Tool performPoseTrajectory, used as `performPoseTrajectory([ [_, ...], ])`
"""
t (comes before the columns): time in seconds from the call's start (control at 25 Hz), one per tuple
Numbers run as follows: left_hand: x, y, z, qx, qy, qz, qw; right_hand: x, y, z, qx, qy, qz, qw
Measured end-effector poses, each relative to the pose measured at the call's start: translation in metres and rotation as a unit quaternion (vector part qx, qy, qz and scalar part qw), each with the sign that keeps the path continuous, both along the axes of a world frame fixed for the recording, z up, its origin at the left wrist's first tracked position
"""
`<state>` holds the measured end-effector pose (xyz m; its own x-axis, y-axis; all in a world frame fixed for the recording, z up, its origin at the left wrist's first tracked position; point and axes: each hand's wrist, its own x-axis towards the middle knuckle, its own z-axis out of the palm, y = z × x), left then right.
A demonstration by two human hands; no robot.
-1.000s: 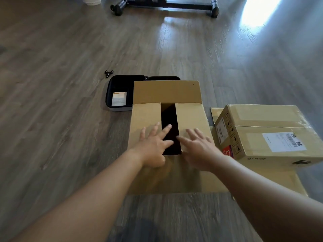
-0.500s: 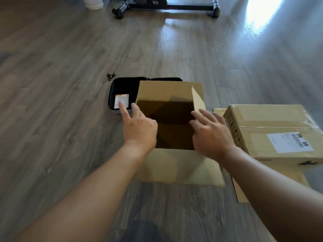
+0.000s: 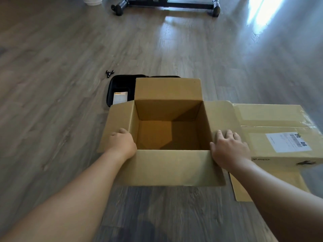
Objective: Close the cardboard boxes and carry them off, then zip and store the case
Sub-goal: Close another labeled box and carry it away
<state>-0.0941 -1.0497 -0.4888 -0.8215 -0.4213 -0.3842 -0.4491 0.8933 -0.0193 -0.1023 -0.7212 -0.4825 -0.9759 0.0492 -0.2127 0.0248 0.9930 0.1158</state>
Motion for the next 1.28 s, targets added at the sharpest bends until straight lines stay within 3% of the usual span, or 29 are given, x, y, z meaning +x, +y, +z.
performPoseTrajectory([
  [0.12, 0.001, -0.005, -0.003, 0.04, 0.017, 0.054, 0.998, 0.0, -0.014, 0.002, -0.02, 0.023, -0.043, 0.999],
  [0.24, 0.002, -0.006, -0.003, 0.032, 0.009, 0.04, 0.999, -0.001, -0.029, 0.005, -0.087, 0.003, -0.091, 0.992],
  [0.44, 0.005, -0.003, -0.003, 0.046, 0.041, 0.066, 0.996, -0.006, -0.04, 0.01, -0.079, -0.01, -0.112, 0.99],
  [0.68, 0.015, -0.018, -0.008, 0.073, 0.121, 0.114, 0.983, -0.006, -0.064, 0.004, -0.255, 0.043, -0.174, 0.95],
  [1.0, 0.052, -0.109, 0.0, -0.007, 0.117, 0.178, 0.977, 0.006, -0.149, -0.002, -0.343, 0.085, -0.04, 0.935],
  [1.28, 0.127, -0.194, -0.006, -0.026, 0.13, 0.264, 0.955, 0.026, -0.237, -0.019, -0.395, 0.01, 0.08, 0.915],
])
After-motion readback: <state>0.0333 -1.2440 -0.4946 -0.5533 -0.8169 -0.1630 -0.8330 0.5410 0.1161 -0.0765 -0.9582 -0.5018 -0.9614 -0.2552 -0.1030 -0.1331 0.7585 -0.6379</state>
